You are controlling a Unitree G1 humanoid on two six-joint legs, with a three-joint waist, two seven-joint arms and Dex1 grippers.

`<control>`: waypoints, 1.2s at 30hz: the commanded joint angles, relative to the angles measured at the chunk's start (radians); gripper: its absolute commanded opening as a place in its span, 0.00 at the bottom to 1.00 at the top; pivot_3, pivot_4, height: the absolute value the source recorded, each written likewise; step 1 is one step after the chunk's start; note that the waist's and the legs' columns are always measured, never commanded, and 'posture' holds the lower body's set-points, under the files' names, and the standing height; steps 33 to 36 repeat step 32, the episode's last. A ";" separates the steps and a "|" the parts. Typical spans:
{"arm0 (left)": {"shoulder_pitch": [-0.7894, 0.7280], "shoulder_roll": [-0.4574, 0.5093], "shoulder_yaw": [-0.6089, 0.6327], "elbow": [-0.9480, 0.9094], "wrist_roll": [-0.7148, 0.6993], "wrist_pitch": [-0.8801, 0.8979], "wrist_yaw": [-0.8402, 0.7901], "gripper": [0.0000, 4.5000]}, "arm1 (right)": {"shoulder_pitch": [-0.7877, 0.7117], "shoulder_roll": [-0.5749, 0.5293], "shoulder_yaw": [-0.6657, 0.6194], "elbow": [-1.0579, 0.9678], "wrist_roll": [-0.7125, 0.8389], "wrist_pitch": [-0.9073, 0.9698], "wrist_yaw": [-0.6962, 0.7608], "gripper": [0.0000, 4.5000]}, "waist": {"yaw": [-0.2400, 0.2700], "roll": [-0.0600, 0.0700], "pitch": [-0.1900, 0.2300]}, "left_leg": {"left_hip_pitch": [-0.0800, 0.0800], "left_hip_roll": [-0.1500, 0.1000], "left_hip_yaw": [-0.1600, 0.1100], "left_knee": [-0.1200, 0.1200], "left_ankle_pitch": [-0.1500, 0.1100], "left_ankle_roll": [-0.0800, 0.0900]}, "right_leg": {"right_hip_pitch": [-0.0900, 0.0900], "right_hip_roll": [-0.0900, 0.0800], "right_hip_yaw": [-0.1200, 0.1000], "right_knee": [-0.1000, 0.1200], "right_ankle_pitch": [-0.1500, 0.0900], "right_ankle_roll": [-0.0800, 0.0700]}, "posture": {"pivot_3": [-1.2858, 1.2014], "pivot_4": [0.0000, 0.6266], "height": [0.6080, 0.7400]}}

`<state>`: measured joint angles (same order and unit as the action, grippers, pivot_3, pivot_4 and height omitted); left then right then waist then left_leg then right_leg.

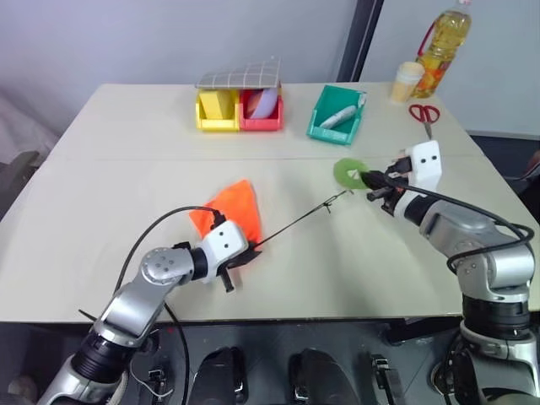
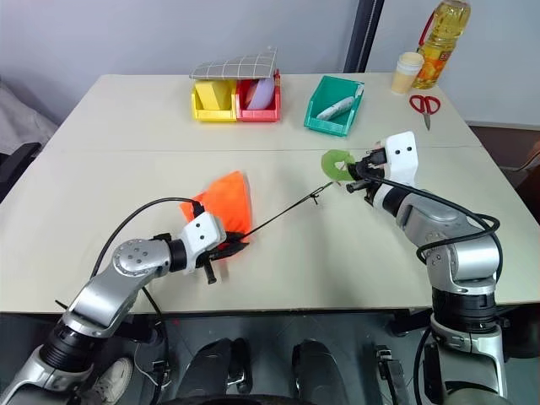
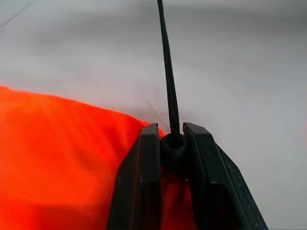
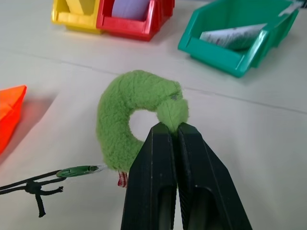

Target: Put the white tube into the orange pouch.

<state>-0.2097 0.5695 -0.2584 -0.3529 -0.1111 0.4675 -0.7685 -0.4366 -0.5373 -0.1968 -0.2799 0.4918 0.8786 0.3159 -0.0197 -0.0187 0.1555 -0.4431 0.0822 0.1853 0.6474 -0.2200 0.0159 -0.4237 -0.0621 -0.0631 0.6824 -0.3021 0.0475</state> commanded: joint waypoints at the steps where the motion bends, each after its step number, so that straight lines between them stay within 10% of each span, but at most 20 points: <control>1: 0.011 0.009 0.014 -0.006 -0.012 0.004 -0.009 0.05 | -0.001 -0.009 -0.006 -0.032 -0.037 -0.040 -0.014 0.00 | 0.000 0.000 0.000 | 0.000 0.000 0.000 0.000 0.000 0.000 | 0.000 0.000 0.000 0.000 0.000 0.000 | 0.52 0.24 1.00; 5: 0.020 -0.004 0.060 -0.028 -0.098 0.043 -0.031 0.35 | 0.012 -0.023 0.014 -0.027 -0.030 -0.030 0.024 0.00 | 0.000 0.000 0.000 | 0.000 0.000 0.000 0.000 0.000 0.000 | 0.000 0.000 0.000 0.000 0.000 0.000 | 0.52 0.24 1.00; 11: 0.056 0.055 0.205 -0.080 -0.276 0.103 -0.114 1.00 | 0.101 -0.105 0.021 -0.059 -0.012 -0.031 0.145 0.67 | 0.000 0.000 0.000 | 0.000 0.000 0.000 0.000 0.000 0.000 | 0.000 0.000 0.000 0.000 0.000 0.000 | 0.52 0.24 1.00; 12: 0.062 0.060 0.234 -0.086 -0.308 0.121 -0.116 1.00 | 0.126 -0.120 0.015 -0.068 -0.005 -0.043 0.172 0.79 | 0.000 0.000 0.000 | 0.000 0.000 0.000 0.000 0.000 0.000 | 0.000 0.000 0.000 0.000 0.000 0.000 | 0.52 0.24 1.00; 19: 0.144 0.104 0.478 -0.110 -0.526 0.249 -0.106 1.00 | 0.351 -0.178 -0.083 -0.132 0.016 -0.223 0.349 0.79 | 0.003 0.000 0.000 | 0.000 0.000 0.000 0.000 0.000 0.000 | 0.000 0.000 0.000 -0.001 0.000 0.000 | 0.52 0.24 1.00; 36: 0.195 0.094 0.598 0.148 -0.400 0.020 -0.025 1.00 | 0.444 -0.149 -0.105 -0.095 0.000 -0.346 0.377 0.79 | 0.005 0.000 0.000 | 0.000 0.000 -0.001 0.000 -0.001 0.000 | 0.000 -0.001 0.000 -0.003 -0.002 -0.004 | 0.52 0.24 1.00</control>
